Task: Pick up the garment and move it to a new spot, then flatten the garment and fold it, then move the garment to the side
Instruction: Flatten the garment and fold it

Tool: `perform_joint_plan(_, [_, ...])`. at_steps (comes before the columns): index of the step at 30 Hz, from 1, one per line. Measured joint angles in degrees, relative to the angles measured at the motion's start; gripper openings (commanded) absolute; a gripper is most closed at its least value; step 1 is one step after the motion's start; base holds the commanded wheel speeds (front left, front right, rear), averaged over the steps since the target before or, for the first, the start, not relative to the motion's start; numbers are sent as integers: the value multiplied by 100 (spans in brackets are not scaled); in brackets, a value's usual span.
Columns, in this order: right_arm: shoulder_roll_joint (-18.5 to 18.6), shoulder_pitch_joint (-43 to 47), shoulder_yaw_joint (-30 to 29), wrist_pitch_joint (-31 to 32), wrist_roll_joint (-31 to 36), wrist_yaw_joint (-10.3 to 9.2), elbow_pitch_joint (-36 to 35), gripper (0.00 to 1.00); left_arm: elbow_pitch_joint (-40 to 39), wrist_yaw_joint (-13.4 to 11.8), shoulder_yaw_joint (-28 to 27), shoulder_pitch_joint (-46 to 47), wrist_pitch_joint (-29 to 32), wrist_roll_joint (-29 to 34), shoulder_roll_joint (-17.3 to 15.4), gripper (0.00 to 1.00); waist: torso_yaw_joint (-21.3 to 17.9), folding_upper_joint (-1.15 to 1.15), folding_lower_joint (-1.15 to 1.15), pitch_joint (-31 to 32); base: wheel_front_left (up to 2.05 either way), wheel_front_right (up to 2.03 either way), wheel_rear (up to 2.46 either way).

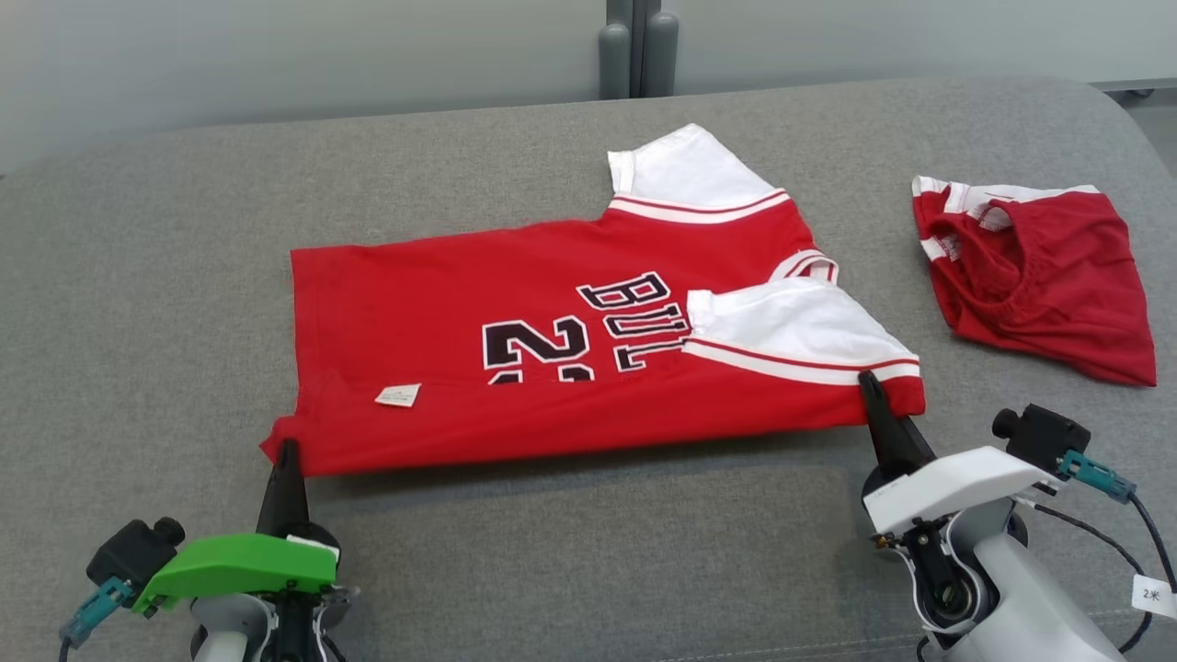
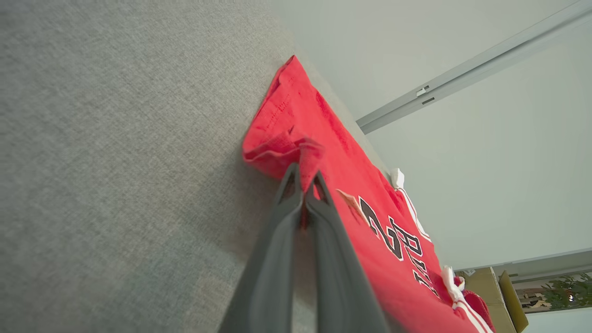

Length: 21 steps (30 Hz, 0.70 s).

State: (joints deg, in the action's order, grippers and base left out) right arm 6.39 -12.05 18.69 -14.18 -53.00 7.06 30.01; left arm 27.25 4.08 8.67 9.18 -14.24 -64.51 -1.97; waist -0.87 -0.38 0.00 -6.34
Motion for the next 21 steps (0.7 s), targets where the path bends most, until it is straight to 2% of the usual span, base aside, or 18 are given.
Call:
perform_joint_plan(13, [122,1004,25,0,38,0,-408,0,-812,-67,25,-1155,-1,102,-2,0,-67,0,0,186,0,0,0])
perform_joint_plan(21, [185,1168,88,0,66,0,-180,0,-876,-258,253,-1354,-1,209,-20,0,-59,0,0,322,0,0,0])
